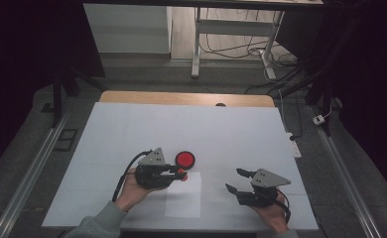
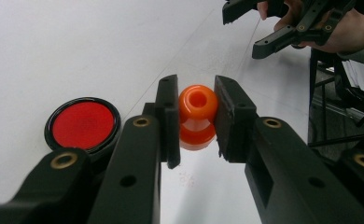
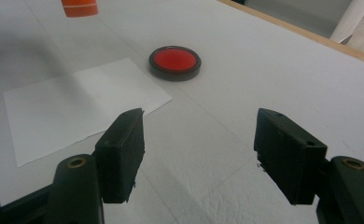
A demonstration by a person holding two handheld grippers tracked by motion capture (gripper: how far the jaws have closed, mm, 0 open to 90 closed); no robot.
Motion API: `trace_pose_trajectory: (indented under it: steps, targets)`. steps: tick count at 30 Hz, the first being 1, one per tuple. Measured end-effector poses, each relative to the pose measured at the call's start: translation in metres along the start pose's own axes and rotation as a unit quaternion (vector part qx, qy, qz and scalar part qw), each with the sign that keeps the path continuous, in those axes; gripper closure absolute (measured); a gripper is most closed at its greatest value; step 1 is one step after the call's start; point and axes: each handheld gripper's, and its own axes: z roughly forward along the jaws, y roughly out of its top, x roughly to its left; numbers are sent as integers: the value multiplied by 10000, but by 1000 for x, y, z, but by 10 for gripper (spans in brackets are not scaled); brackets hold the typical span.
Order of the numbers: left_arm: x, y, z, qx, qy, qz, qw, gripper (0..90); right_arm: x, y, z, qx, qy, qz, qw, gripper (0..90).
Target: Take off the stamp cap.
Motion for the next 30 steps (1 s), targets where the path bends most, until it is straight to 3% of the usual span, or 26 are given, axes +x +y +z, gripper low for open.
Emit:
trace_pose_trajectory:
  steps: [30]
  targets:
    - [1,0,4,49,14,0,10000,723,18,7,22,56,279,-131,9995,343]
